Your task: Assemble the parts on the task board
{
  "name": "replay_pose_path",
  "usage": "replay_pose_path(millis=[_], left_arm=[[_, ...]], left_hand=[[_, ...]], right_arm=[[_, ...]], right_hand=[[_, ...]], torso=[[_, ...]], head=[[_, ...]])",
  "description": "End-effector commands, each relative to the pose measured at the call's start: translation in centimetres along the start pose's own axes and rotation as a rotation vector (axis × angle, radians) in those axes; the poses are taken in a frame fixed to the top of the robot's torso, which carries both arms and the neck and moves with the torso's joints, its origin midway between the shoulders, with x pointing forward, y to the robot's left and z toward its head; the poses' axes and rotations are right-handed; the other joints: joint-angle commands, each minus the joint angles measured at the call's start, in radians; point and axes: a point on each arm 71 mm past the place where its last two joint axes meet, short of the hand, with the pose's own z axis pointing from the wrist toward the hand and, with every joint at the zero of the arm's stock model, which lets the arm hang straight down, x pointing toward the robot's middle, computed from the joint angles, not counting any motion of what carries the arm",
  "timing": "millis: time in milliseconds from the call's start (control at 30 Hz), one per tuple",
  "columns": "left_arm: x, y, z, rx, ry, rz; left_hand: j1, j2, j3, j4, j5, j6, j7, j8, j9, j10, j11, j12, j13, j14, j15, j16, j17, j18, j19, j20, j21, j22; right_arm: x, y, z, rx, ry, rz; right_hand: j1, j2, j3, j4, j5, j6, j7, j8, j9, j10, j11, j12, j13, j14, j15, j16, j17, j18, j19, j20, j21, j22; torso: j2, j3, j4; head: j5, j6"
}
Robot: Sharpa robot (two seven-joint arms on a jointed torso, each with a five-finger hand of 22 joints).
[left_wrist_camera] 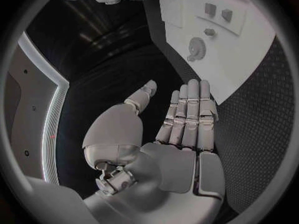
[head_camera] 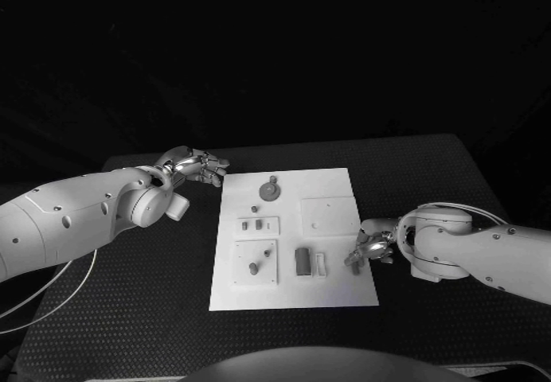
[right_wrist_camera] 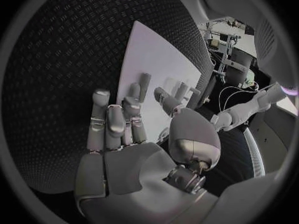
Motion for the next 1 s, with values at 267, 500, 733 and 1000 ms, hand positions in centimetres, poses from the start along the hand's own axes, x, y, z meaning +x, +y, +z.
replay_pose_path(millis=[267, 500, 733, 1000], left_arm=[[0.2, -0.2, 0.0, 0.01, 0.016, -0.008], [0.1, -0.1, -0.1, 0.007, 0.013, -0.008], [0.2, -0.1, 0.0, 0.009, 0.017, -0.008], [0.1, -0.1, -0.1, 0.008, 0.015, -0.008]], left_hand=[[-0.011, 0.0, 0.001, 0.008, -0.001, -0.006, -0.001, 0.002, -0.001, -0.005, 0.002, -0.006, 0.002, 0.007, 0.0, -0.005, 0.001, 0.006, 0.003, 0.001, -0.005, -0.001], [-0.011, 0.001, 0.001, 0.008, -0.001, -0.006, -0.001, 0.002, -0.001, -0.005, 0.002, -0.006, 0.002, 0.007, 0.0, -0.005, 0.002, 0.006, 0.003, 0.001, -0.005, -0.001], [-0.011, 0.001, 0.001, 0.008, -0.001, -0.006, -0.001, 0.002, -0.001, -0.005, 0.002, -0.006, 0.002, 0.006, 0.0, -0.005, 0.002, 0.006, 0.003, 0.001, -0.005, -0.001], [-0.012, 0.001, 0.001, 0.008, -0.001, -0.006, -0.001, 0.002, -0.001, -0.006, 0.002, -0.006, 0.002, 0.006, 0.0, -0.006, 0.002, 0.006, 0.003, 0.001, -0.005, -0.001]], right_arm=[[1.2, 1.0, 1.2, 0.024, -0.057, -0.264], [2.6, 2.0, 1.9, 0.002, -0.057, -0.322], [2.8, 2.6, 2.0, -0.014, -0.055, -0.329], [3.3, 2.7, 2.0, -0.045, 0.013, -0.176]], right_hand=[[0.078, 0.021, 0.002, -0.08, 0.001, 0.0, 0.003, -0.015, -0.004, -0.001, 0.002, -0.007, -0.004, -0.012, 0.003, -0.009, -0.008, 0.014, -0.008, -0.001, -0.001, 0.019], [0.129, 0.026, -0.001, -0.108, 0.001, 0.002, 0.004, -0.02, -0.005, 0.0, 0.003, -0.007, -0.007, -0.016, 0.005, -0.012, -0.014, 0.014, -0.01, 0.004, -0.002, 0.018], [0.154, 0.023, -0.005, -0.109, 0.001, 0.001, 0.006, -0.023, -0.006, -0.001, 0.005, -0.009, -0.009, -0.021, 0.006, -0.013, -0.021, 0.014, -0.012, 0.006, -0.003, 0.017], [0.193, 0.096, -0.016, -0.114, 0.0, -0.008, 0.011, -0.04, -0.02, -0.003, 0.008, -0.01, -0.013, -0.025, 0.009, -0.015, -0.024, 0.014, -0.019, 0.009, -0.004, 0.019]], torso=[[0.0, 0.0013, -0.0015], [0.0, 0.003, 0.0011], [0.0, 0.0008, -0.001], [0.0, 0.0008, -0.0005]], head=[[0.001, -0.006], [0.006, -0.015], [0.008, -0.016], [0.007, -0.017]])
